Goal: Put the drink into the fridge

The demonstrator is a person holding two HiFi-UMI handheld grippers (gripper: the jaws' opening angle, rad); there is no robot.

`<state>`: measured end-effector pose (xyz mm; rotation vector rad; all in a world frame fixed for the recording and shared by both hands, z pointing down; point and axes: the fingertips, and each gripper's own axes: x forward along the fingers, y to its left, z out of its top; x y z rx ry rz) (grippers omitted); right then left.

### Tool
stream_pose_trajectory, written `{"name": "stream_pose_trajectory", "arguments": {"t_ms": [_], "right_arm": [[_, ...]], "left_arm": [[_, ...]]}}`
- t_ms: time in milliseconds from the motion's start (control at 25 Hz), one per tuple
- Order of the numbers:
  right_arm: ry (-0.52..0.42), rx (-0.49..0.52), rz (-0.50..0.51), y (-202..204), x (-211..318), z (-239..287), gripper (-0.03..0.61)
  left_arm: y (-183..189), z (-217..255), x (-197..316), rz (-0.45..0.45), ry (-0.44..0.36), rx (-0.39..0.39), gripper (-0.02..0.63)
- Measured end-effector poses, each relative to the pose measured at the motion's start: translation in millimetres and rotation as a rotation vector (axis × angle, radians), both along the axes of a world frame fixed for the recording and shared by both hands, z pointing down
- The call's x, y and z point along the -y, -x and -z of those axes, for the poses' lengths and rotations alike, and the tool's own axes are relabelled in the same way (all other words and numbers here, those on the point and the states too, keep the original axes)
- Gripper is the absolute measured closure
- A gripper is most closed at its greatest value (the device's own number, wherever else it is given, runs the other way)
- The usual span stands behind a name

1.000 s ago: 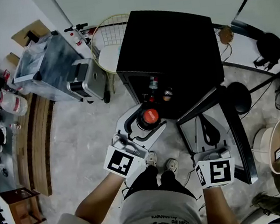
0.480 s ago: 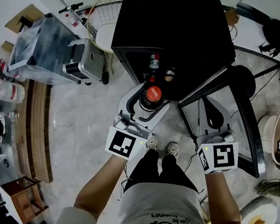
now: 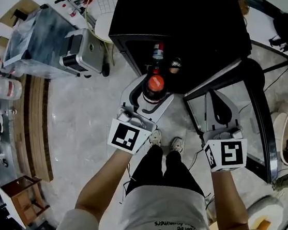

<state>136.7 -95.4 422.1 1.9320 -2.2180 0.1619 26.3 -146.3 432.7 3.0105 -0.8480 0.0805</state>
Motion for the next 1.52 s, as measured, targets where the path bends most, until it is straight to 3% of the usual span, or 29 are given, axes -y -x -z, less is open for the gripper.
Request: {"name": "stream_pose_trajectory", "arguments": {"t_ms": [720, 1000, 1520], "right_arm": [[0.037, 0.008, -0.025, -4.7, 29.0, -51.0, 0.572], [0.058, 0.018, -0.041, -6.8, 34.4, -69.8, 0.572], [0.050, -0.002, -0.038, -7.9, 53.6, -90.8, 0.572]], "left_arm": [[-14.1, -56.9, 24.6, -0.016, 0.040, 0.005, 0.295], [-17.3, -77.8, 37.3, -0.018, 0.032, 0.039, 0.295], [-32.3, -99.4, 59.3, -0.017, -0.015, 0.020, 0.295]]}}
